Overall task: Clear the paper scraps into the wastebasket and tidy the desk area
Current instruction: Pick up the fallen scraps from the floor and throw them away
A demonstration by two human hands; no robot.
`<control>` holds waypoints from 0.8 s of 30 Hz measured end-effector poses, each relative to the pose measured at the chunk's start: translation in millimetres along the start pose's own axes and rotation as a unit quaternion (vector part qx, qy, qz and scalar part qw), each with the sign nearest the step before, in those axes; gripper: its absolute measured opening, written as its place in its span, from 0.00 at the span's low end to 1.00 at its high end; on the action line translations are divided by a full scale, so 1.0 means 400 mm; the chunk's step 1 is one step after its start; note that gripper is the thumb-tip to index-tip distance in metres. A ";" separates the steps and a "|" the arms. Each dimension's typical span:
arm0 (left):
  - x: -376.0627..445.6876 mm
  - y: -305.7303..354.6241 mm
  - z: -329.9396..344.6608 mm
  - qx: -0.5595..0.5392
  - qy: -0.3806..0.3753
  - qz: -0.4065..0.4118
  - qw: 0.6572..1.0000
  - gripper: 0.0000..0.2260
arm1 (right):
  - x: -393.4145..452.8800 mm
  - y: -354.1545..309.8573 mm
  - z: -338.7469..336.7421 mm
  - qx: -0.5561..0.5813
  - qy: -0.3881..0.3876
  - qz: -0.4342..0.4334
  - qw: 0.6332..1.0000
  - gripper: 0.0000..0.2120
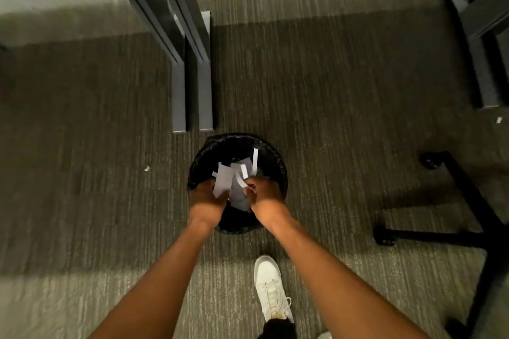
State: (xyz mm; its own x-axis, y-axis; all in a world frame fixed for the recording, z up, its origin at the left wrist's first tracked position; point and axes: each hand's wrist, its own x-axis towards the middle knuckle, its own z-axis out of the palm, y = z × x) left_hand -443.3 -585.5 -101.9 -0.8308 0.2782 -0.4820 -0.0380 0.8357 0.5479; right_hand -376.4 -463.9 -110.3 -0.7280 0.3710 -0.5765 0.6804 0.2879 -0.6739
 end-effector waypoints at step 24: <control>-0.125 0.249 -0.020 -0.054 -0.079 0.038 0.995 0.23 | -0.247 0.083 -0.322 0.089 0.179 0.070 0.977 0.14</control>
State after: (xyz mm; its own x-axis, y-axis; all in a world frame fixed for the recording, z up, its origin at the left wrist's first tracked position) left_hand -410.1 -520.0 -17.9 -0.7360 0.4174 -0.5330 -0.0445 0.7557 0.6533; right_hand -271.2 -377.3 -16.1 -0.5308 0.6898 -0.4924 0.7230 0.0655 -0.6877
